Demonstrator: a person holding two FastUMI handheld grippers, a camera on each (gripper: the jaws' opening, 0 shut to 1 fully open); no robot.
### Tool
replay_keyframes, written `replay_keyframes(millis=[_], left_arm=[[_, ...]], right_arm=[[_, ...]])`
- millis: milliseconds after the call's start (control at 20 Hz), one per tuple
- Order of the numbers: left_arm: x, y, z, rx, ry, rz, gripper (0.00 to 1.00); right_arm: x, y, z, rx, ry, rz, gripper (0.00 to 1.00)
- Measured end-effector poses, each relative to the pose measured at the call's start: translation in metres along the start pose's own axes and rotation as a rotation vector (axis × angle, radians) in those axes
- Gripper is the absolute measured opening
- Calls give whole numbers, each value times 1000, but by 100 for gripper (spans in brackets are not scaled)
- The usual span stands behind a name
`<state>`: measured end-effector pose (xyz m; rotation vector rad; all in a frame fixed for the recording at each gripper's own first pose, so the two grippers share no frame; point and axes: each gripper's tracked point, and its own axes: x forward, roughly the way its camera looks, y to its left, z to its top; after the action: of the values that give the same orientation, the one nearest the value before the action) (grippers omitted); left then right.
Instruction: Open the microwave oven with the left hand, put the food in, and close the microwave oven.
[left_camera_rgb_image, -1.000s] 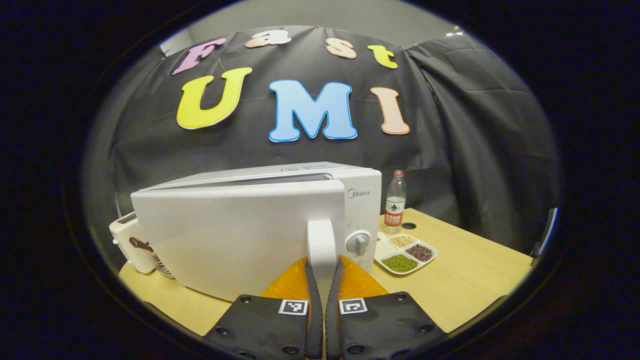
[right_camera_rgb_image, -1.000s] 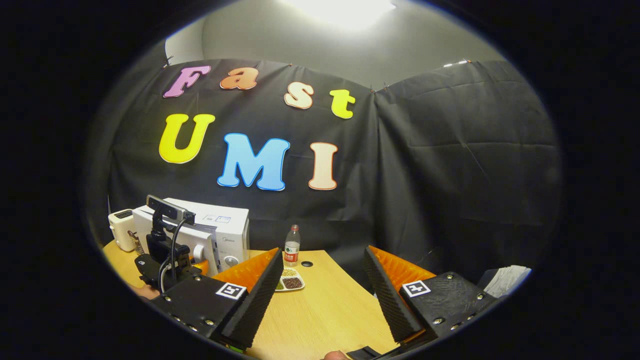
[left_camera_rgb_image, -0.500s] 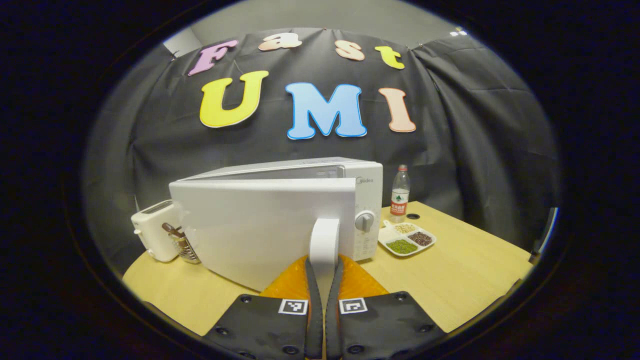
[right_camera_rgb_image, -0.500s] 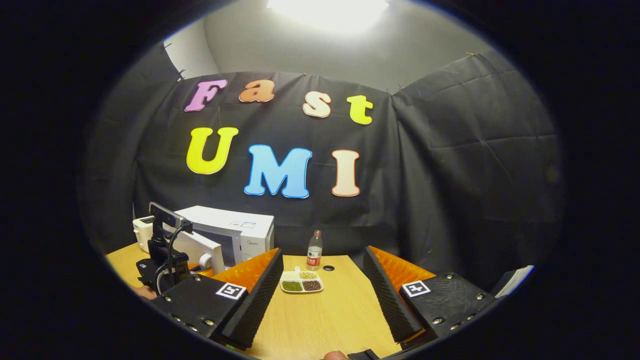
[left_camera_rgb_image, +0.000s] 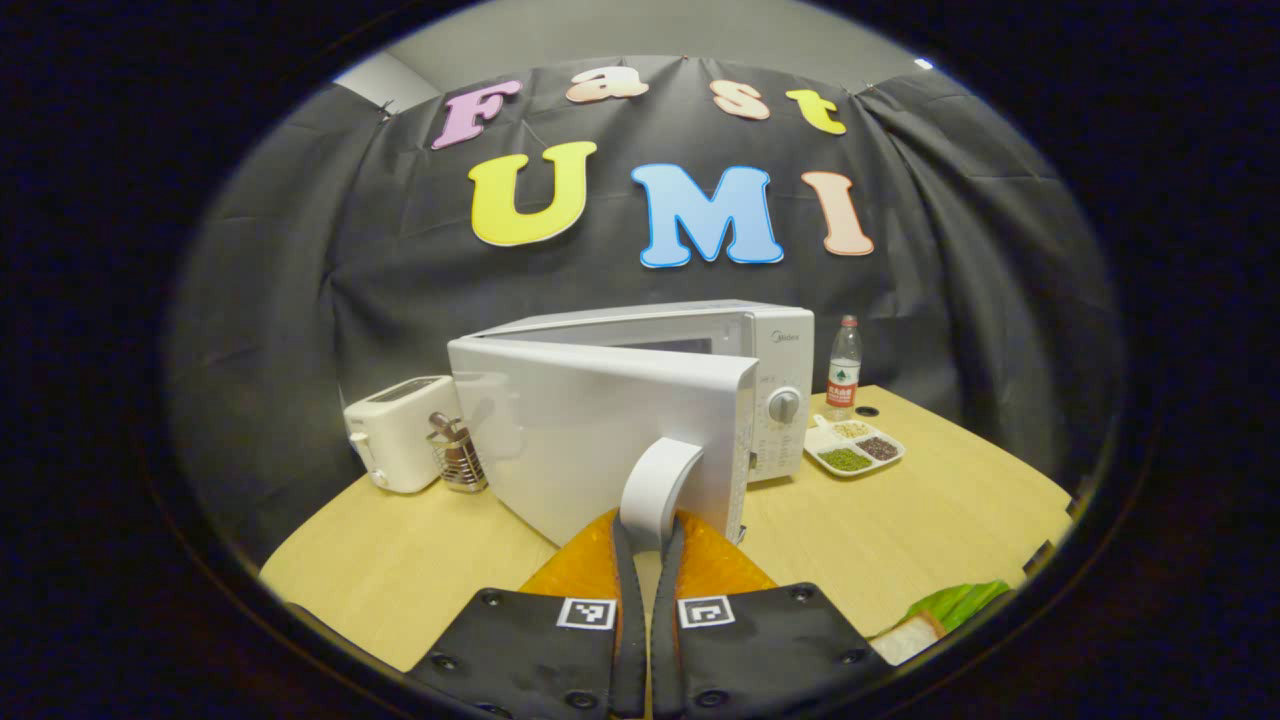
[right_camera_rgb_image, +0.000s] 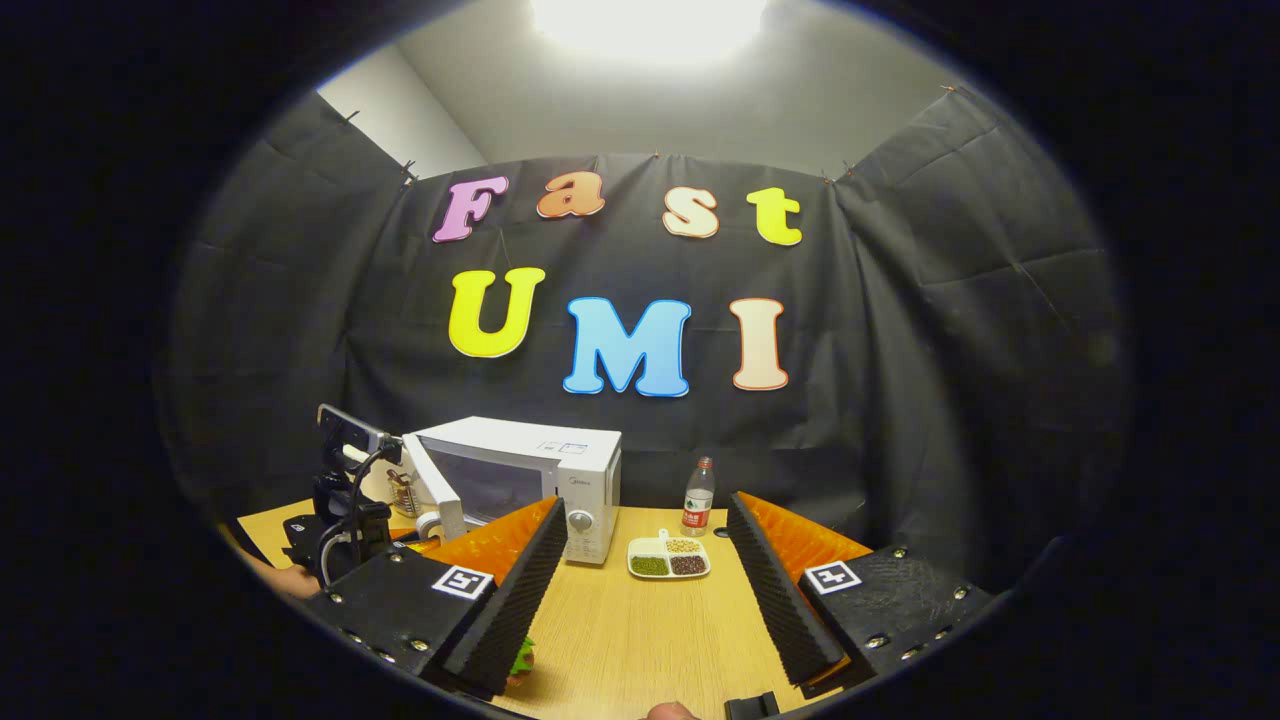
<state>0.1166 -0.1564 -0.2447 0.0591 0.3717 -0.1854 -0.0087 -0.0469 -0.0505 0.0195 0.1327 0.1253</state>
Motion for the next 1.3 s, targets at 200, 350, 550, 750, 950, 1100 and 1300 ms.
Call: replay_keyframes(millis=[200, 350, 550, 750, 950, 1100, 1300], left_arm=[[-25, 33, -8, -10, 6, 2, 13], [-41, 57, -15, -7, 14, -22, 8], [-58, 95, -24, -8, 17, -40, 8], [-69, 131, -30, -3, 26, -54, 8], [-77, 165, -36, -10, 22, -58, 8], [-79, 189, -40, -13, 21, -55, 8], [-83, 215, -44, -16, 10, -51, 10]], right_arm=[[1, 27, 5, 2, -10, 12, 98], [0, 55, 9, 15, -12, 13, 98], [-1, 92, 8, 3, -2, 4, 98], [0, 127, 10, -2, -5, 4, 98], [1, 152, 9, 20, -3, -12, 98], [1, 169, 10, 14, -10, -27, 98], [3, 189, 7, -8, -1, -29, 98]])
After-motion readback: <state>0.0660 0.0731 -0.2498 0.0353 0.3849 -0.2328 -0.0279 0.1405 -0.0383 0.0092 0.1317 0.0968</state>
